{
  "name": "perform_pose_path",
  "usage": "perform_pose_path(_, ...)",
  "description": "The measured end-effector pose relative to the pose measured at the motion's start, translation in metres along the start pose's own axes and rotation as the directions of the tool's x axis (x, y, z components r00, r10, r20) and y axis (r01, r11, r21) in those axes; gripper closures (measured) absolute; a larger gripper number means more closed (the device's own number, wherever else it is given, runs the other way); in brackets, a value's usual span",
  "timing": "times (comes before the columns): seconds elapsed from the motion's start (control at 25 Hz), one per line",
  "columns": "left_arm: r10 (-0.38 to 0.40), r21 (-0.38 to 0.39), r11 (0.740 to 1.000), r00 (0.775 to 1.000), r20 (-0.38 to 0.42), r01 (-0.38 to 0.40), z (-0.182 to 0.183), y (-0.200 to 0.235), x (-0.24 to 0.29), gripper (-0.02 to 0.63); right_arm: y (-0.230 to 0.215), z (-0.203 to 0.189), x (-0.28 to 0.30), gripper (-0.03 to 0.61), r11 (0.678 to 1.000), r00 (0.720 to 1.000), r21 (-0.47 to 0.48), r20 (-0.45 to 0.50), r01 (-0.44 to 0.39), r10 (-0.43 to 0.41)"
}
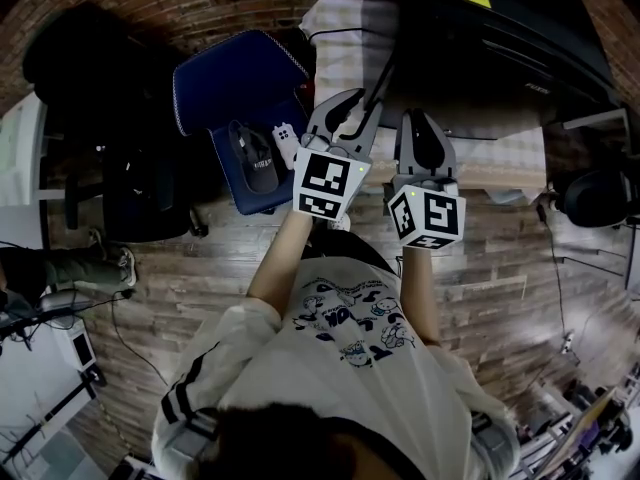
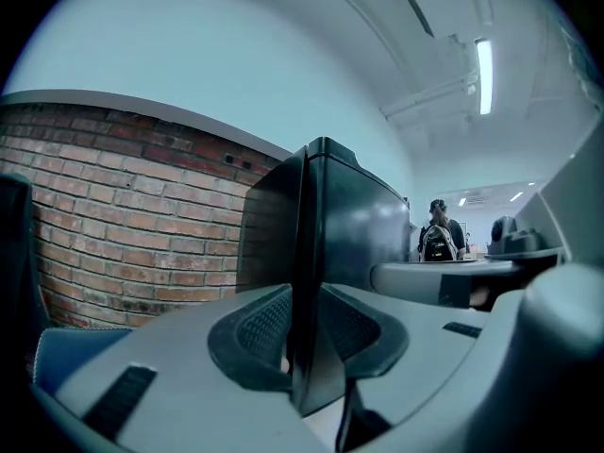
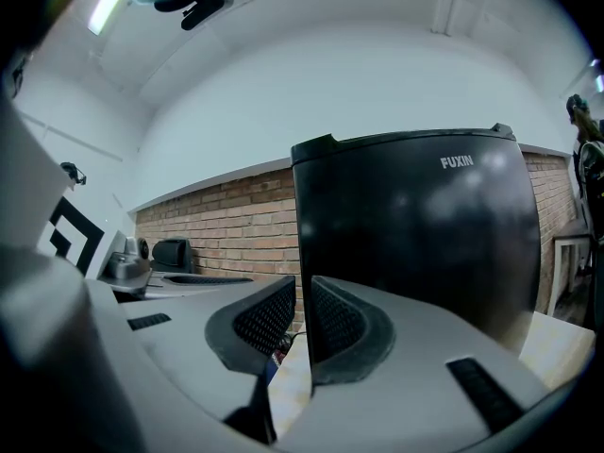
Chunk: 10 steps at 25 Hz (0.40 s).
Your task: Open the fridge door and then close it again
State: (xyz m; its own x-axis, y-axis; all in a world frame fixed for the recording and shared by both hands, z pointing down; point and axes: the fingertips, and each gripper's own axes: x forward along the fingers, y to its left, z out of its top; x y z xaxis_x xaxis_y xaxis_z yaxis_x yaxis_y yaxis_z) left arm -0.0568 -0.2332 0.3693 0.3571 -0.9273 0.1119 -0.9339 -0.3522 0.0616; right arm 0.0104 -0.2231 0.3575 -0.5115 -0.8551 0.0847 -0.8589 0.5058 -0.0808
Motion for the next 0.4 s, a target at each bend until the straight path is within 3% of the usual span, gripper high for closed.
perform_pose_path(0.4,-0.014,0.008,1.000,1.000,0.018,0.014,0.0101,-0.0010,-0.0023,0.508,0.0039,0.0046,-0.0002,0.508,1.000,1.000,-0.007,0.008,0.010,-0.010)
